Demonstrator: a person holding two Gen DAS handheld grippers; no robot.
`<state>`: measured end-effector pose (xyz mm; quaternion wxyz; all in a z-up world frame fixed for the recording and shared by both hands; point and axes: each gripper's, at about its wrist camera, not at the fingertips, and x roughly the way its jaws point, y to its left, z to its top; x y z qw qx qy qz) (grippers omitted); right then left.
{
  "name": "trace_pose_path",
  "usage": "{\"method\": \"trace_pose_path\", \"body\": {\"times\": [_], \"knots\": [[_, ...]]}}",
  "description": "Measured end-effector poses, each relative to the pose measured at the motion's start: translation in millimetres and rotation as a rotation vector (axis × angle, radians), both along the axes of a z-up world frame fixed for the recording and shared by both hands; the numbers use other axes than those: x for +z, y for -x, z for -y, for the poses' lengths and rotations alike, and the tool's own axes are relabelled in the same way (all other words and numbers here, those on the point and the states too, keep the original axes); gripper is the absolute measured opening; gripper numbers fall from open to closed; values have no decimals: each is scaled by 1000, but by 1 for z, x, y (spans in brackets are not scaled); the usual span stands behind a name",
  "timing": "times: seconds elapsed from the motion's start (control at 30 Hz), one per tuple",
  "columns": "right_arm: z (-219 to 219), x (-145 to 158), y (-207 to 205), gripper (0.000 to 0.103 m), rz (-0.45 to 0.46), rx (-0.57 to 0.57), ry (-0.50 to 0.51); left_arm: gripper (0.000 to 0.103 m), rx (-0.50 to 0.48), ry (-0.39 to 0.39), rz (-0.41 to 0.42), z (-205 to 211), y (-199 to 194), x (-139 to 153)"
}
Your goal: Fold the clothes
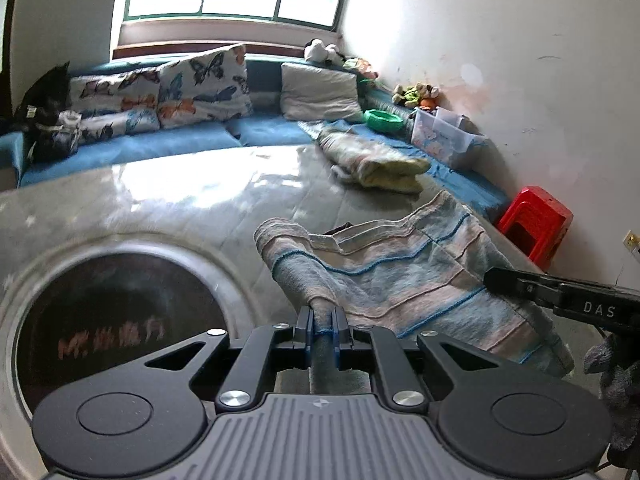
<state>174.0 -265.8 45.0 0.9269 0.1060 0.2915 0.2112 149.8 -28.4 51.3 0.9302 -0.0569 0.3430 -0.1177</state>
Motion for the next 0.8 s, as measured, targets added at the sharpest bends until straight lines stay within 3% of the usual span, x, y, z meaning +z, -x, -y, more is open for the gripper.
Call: {"method": "trace_pose_path", "body": {"times": [0.4, 0.6, 0.8], "knots": [[14, 27, -41, 14, 72, -42, 29, 10, -7, -43, 42, 33, -53, 19], [24, 17, -61, 14, 47, -66, 38, 10, -7, -48, 19, 44, -77, 9], [35, -12, -69, 14, -22, -83, 36, 10, -17, -54, -47, 51, -89, -20]]}}
